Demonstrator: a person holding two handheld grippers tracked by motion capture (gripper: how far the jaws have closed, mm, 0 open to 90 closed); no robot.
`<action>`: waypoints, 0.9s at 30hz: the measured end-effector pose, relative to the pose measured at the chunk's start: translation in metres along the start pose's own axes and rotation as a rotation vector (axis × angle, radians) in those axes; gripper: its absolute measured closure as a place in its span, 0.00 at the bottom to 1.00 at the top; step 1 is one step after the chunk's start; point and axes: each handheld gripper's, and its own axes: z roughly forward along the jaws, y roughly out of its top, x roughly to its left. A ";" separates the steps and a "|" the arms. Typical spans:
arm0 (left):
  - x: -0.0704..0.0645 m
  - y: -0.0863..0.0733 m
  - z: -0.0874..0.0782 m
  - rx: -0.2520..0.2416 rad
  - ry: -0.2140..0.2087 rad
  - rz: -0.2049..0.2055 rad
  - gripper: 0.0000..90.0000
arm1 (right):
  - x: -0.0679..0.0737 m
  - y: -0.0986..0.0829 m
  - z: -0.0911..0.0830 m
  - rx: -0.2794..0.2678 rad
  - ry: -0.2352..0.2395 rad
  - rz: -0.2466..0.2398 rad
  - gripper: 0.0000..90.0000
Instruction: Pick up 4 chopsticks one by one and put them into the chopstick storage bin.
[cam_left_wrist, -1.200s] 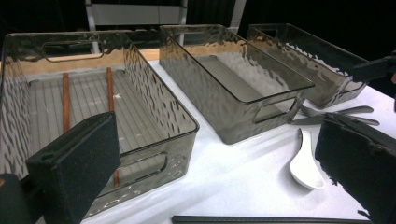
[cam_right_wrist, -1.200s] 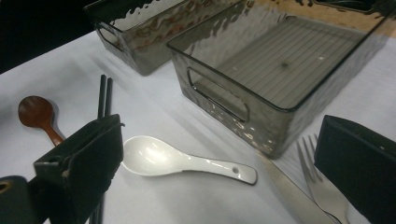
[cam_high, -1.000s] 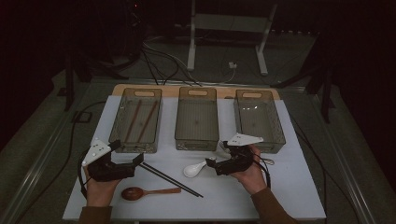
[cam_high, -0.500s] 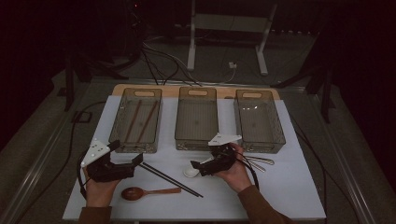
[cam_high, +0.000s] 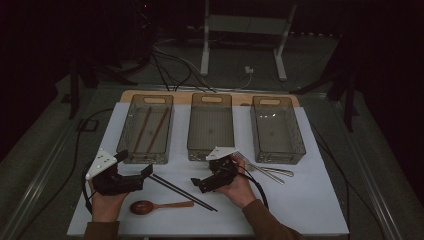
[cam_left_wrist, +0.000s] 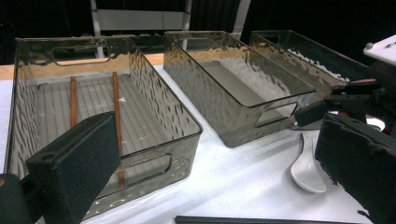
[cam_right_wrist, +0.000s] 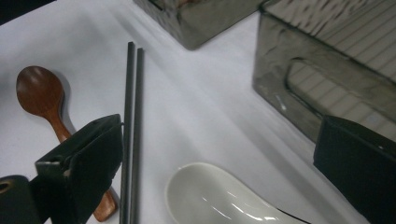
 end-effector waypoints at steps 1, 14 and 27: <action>0.000 0.000 0.000 0.000 0.000 0.001 0.01 | 0.001 0.000 0.002 0.002 -0.001 0.000 0.05; 0.002 0.000 -0.002 -0.006 0.004 -0.003 0.01 | 0.018 0.000 0.022 0.043 0.016 -0.031 0.17; 0.002 0.000 -0.002 -0.006 0.005 -0.006 0.01 | 0.028 -0.002 0.034 0.084 0.042 -0.053 0.32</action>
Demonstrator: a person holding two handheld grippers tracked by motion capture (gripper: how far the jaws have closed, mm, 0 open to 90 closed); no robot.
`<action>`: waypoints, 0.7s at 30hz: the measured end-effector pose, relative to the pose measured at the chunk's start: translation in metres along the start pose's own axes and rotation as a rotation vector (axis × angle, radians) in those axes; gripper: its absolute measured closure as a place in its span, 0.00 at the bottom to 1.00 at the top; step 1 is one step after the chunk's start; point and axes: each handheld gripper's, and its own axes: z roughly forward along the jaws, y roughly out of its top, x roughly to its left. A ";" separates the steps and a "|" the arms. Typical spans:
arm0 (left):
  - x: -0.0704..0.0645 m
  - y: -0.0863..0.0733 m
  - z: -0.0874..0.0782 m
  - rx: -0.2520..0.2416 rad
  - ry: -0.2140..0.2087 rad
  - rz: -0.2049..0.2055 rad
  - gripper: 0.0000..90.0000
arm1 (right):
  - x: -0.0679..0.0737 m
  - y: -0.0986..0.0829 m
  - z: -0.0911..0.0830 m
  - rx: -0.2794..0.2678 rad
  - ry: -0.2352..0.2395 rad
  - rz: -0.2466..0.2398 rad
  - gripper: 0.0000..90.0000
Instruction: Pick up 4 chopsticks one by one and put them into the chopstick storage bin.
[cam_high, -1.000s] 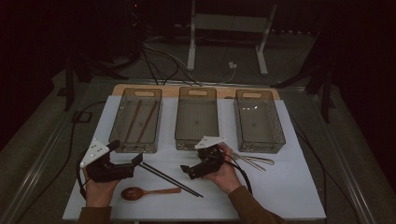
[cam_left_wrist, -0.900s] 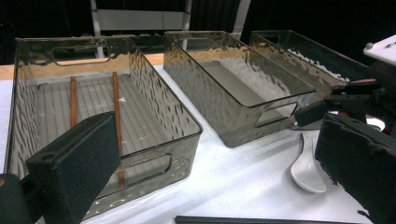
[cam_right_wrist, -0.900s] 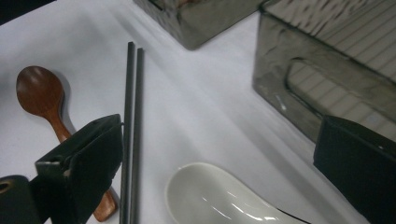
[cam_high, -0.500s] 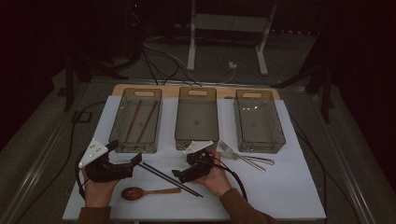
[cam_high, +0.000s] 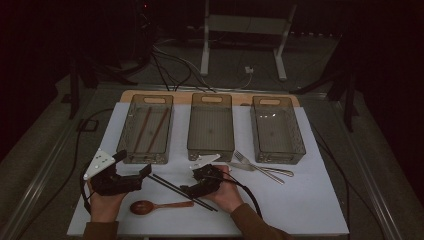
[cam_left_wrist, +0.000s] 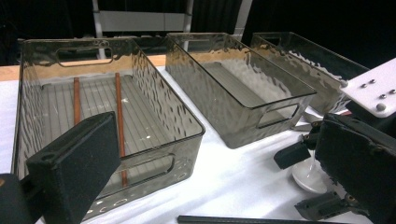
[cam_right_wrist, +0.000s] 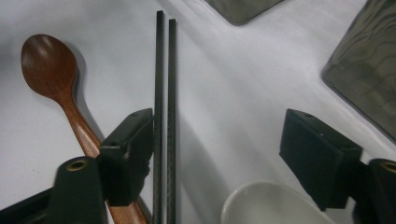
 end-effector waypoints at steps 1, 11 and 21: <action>0.000 0.000 0.000 0.000 -0.001 0.000 0.01 | 0.001 0.000 0.001 0.003 0.002 -0.002 0.34; 0.000 0.000 0.000 0.005 0.000 0.003 0.01 | 0.010 -0.001 0.007 0.039 0.027 -0.059 0.70; 0.001 -0.001 0.000 0.007 0.003 0.000 0.01 | 0.019 -0.002 0.014 0.094 0.003 -0.100 0.95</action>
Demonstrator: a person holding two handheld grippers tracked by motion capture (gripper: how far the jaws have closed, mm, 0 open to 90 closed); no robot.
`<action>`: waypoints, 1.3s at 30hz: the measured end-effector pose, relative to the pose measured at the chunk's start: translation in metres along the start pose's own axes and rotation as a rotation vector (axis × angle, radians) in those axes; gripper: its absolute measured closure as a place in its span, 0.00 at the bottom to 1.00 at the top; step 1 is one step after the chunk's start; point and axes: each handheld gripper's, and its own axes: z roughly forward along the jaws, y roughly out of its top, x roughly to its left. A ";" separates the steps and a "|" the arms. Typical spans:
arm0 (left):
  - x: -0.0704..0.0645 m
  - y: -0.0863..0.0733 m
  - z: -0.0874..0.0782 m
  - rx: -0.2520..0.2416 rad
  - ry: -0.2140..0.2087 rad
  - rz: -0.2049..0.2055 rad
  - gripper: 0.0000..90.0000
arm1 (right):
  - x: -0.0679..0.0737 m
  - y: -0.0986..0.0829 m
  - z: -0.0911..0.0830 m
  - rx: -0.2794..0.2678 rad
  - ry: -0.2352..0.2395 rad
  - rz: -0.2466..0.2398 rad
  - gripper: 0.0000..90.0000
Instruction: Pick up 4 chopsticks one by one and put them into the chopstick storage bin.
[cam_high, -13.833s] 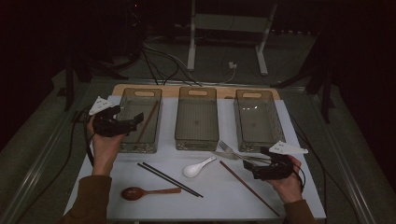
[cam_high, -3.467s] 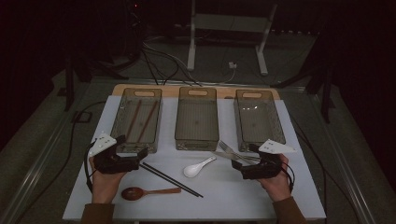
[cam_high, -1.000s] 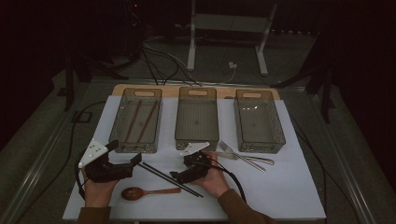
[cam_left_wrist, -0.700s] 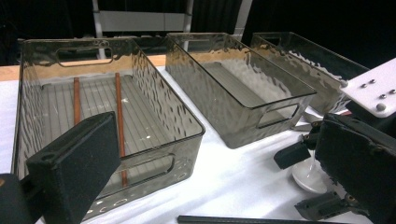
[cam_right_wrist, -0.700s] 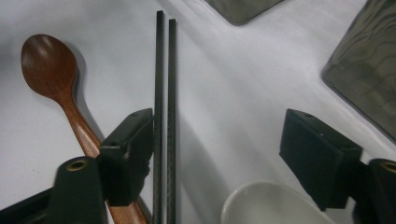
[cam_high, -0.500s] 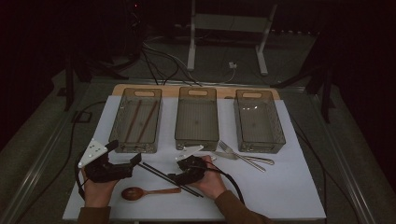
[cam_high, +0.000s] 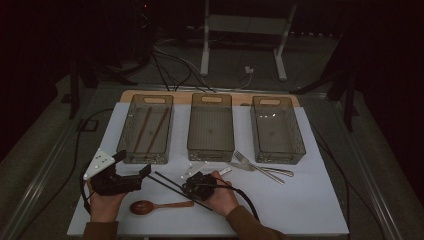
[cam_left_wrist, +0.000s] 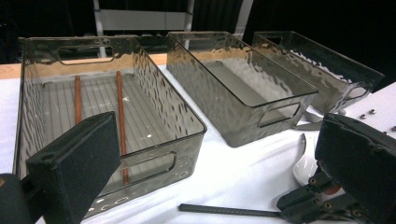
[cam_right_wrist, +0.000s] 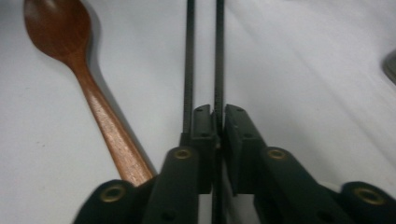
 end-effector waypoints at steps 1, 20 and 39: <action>0.000 0.000 0.000 0.001 0.001 -0.001 0.01 | 0.000 0.000 0.000 0.003 -0.002 0.011 0.95; 0.001 -0.005 0.005 0.028 -0.007 -0.016 0.01 | 0.005 0.002 -0.009 -0.055 -0.021 0.017 0.97; 0.001 -0.004 0.005 0.021 -0.008 -0.020 0.01 | 0.004 0.008 0.006 -0.006 -0.037 0.008 0.88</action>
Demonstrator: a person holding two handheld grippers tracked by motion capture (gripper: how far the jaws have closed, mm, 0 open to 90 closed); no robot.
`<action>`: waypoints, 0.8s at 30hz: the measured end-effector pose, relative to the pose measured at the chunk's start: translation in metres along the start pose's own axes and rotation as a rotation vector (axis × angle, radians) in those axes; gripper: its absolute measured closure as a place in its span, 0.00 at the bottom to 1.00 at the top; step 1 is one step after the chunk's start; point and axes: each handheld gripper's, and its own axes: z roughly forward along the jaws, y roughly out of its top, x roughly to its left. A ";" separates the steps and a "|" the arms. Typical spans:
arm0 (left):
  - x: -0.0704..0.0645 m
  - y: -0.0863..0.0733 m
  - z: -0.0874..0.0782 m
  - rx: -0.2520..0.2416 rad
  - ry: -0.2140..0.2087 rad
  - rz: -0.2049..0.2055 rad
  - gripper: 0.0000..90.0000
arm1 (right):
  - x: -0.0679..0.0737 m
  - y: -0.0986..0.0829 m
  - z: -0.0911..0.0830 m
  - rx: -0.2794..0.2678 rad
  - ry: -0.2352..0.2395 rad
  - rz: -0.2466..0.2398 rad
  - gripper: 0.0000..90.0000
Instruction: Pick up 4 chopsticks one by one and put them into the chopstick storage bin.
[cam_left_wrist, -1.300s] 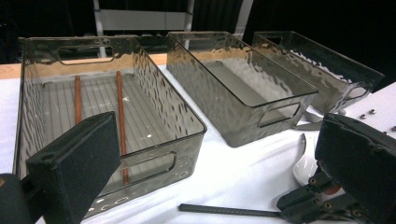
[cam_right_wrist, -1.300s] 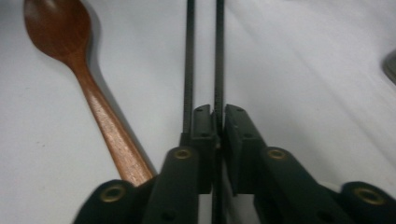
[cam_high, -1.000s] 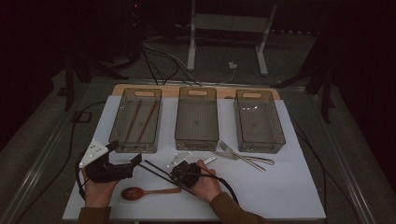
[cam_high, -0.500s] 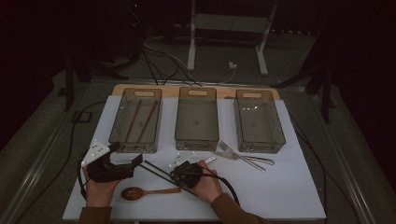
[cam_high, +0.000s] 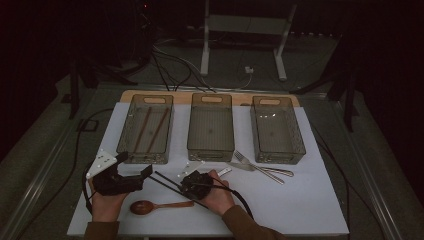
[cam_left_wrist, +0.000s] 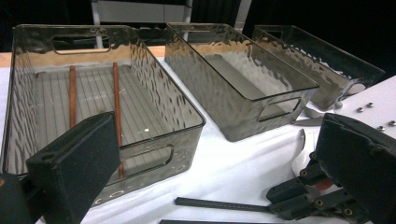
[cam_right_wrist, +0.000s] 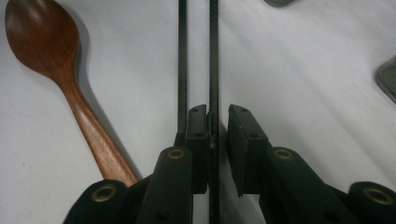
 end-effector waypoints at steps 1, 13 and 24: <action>0.000 0.000 0.000 0.000 0.000 0.001 0.01 | 0.000 0.001 0.001 -0.002 0.000 0.000 0.87; -0.001 -0.001 0.002 0.007 -0.005 -0.007 0.01 | 0.003 0.006 0.004 0.021 -0.032 -0.022 0.97; -0.001 -0.004 0.007 0.019 -0.024 -0.031 0.01 | -0.002 0.003 -0.016 -0.092 -0.011 0.044 0.97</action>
